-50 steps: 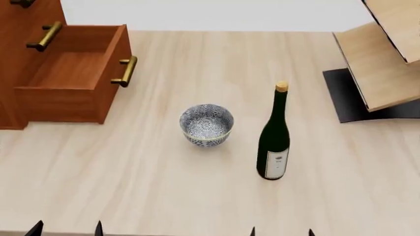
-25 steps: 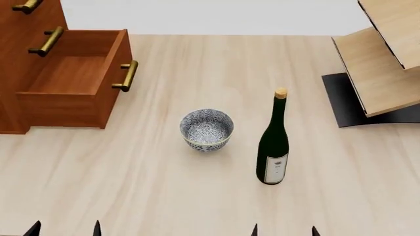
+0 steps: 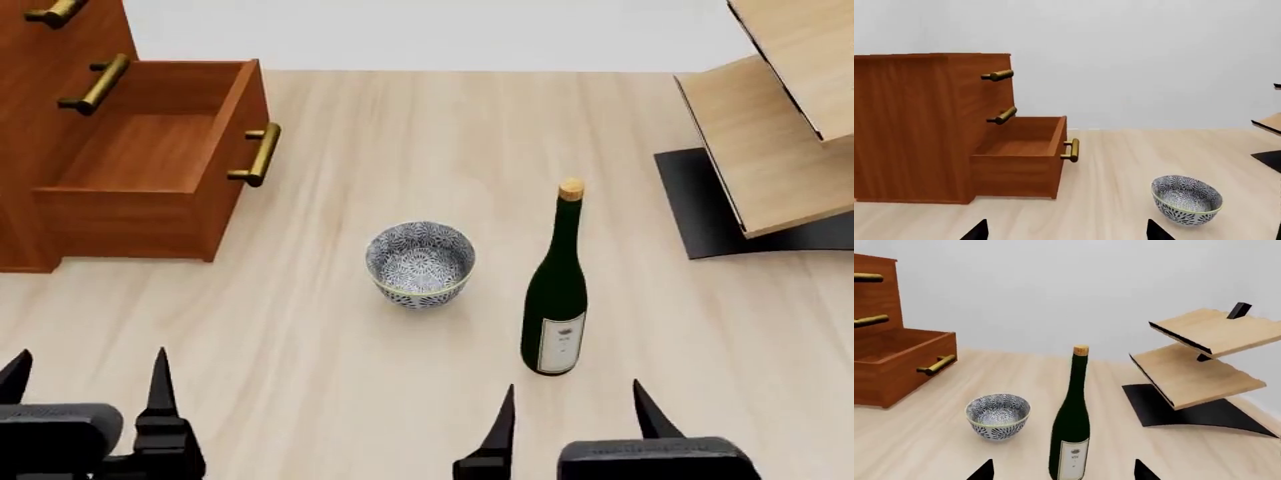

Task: Put the wine bottle in the bottom drawer of the cabinet.

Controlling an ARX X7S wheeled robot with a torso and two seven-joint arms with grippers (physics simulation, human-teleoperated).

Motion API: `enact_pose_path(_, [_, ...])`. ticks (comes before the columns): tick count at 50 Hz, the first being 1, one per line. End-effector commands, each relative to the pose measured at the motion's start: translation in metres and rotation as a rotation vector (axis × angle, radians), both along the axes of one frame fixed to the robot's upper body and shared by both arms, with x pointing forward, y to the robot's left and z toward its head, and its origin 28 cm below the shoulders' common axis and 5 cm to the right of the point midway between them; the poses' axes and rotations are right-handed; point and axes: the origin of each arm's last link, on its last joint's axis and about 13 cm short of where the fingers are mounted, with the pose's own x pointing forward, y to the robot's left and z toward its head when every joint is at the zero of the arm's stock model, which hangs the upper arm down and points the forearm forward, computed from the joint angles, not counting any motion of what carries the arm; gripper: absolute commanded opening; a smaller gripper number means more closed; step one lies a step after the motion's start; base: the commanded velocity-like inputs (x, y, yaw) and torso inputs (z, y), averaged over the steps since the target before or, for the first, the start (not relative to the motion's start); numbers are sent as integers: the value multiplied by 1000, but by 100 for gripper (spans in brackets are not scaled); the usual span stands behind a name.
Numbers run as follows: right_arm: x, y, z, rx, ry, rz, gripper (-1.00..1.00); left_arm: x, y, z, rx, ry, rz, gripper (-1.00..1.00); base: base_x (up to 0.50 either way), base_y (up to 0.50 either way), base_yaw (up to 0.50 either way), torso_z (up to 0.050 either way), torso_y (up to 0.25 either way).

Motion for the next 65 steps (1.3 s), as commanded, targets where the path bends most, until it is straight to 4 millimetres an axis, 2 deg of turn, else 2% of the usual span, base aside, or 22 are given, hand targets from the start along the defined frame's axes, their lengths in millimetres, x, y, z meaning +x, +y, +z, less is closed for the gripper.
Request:
enact_pose_path(1, [2, 2, 47, -44, -30, 26, 100, -6, -2, 66, 6, -64, 1, 100, 0, 0, 0, 0, 0])
enact_pose_path(6, [6, 2, 64, -32, -27, 42, 100, -1, -7, 84, 10, -52, 1, 100, 0, 0, 0, 0, 0])
enact_pose_path(15, [14, 0, 114, -27, -77, 46, 100, 5, -8, 133, 17, -107, 17, 100, 0, 0, 0, 0, 0])
enact_pose_path(19, [17, 1, 128, -52, -96, 39, 100, 4, -9, 151, 40, -147, 20, 100, 0, 0, 0, 0, 0])
enact_pose_path(42, [17, 1, 128, -41, -102, 41, 100, 4, -10, 155, 44, -147, 17, 100, 0, 0, 0, 0, 0])
enact_pose_path(48, [15, 2, 133, -52, -112, 38, 100, 6, -5, 155, 46, -154, 38, 100, 0, 0, 0, 0, 0])
enact_pose_path(53, [12, 0, 137, -54, -122, 31, 100, 16, 11, 155, 48, -147, 107, 100, 0, 0, 0, 0, 0])
enact_pose_path(61, [12, 0, 142, -53, -136, 32, 100, 32, 54, 152, 60, -158, 272, 100, 0, 0, 0, 0, 0])
enact_pose_path(65, [12, -1, 144, -52, -145, 30, 100, 37, 68, 151, 60, -165, 322, 100, 0, 0, 0, 0, 0])
